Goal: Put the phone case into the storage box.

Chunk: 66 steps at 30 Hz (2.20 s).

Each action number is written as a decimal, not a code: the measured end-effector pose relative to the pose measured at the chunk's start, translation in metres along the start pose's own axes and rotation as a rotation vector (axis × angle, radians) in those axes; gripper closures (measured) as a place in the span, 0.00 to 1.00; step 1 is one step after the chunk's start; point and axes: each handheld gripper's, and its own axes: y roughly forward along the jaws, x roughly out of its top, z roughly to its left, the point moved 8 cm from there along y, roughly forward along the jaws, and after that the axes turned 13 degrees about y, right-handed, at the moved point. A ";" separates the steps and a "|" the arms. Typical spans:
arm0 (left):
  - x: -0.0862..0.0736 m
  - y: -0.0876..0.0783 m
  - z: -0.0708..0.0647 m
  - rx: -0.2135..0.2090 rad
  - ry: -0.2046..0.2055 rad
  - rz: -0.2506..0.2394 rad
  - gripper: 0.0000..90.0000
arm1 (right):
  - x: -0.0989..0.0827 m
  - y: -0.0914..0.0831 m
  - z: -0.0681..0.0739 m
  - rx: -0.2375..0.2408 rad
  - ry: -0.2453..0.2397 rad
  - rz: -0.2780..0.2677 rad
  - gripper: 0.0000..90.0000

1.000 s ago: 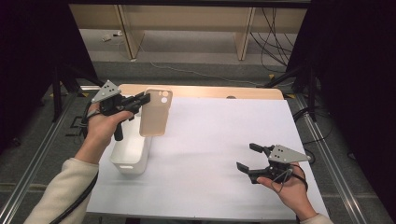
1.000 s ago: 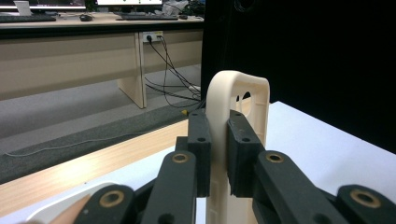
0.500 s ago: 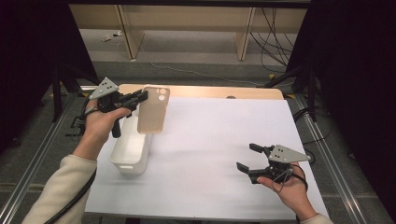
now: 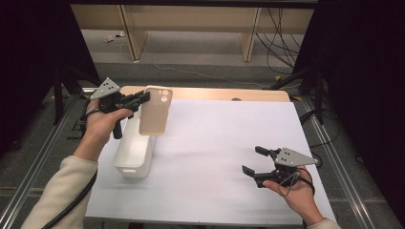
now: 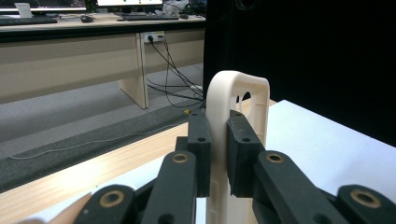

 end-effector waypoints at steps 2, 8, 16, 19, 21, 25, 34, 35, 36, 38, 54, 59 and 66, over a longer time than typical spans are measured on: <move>0.000 0.000 0.001 0.002 0.001 0.002 0.90 | 0.000 0.000 0.001 0.005 -0.003 -0.001 0.19; 0.001 0.001 0.005 0.008 0.000 -0.003 0.90 | 0.001 0.000 0.001 0.003 -0.007 -0.004 0.19; -0.001 0.003 0.009 0.010 0.004 0.002 0.90 | 0.001 0.000 0.001 0.011 -0.008 -0.007 0.19; -0.003 0.004 0.010 0.010 0.003 0.007 0.90 | 0.000 0.000 0.001 0.010 -0.008 -0.003 0.19; -0.004 0.004 0.012 0.013 0.001 0.007 0.90 | 0.000 0.000 0.001 0.010 -0.007 -0.003 0.19; -0.004 0.003 0.015 0.017 0.003 0.008 0.90 | 0.000 0.000 0.001 0.010 -0.008 -0.004 0.19; -0.002 0.003 0.018 0.018 0.006 0.003 0.90 | 0.000 0.000 0.001 0.009 -0.006 -0.002 0.19; -0.002 0.003 0.018 0.017 0.009 0.005 0.90 | 0.000 0.000 0.001 0.009 -0.007 -0.003 0.19; -0.002 0.004 0.018 0.016 0.010 0.005 0.90 | 0.000 0.000 0.001 0.010 -0.006 -0.002 0.19; -0.003 0.004 0.019 0.017 0.008 0.006 0.90 | 0.000 0.000 0.001 0.009 -0.007 -0.003 0.19; -0.007 0.006 0.026 0.025 0.004 0.009 0.90 | -0.001 0.000 0.001 0.004 -0.005 0.002 0.19; -0.006 0.004 0.029 0.032 0.002 0.005 0.90 | 0.000 0.000 0.000 0.004 -0.001 0.000 0.19; -0.002 0.001 0.035 0.042 0.007 -0.004 0.90 | -0.001 0.000 0.000 0.002 -0.003 0.001 0.19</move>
